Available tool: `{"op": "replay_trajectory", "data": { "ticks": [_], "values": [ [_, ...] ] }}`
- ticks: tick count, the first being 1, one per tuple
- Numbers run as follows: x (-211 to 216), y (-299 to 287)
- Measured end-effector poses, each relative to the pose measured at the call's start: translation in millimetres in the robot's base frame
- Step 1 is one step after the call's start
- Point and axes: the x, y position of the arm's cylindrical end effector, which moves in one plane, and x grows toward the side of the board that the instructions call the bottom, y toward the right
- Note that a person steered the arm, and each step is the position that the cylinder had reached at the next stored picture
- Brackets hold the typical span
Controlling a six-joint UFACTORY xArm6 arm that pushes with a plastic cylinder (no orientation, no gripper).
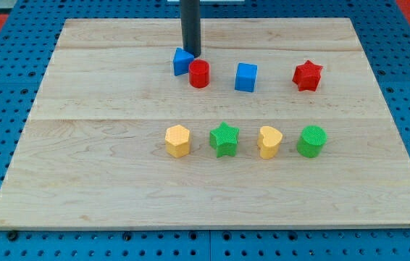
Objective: Move the triangle diagonally to the green star
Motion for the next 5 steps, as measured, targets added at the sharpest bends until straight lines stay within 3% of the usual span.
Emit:
{"op": "replay_trajectory", "data": {
  "ticks": [3,4,5],
  "values": [
    [16,-45],
    [4,-29],
    [-19,48]
  ]
}}
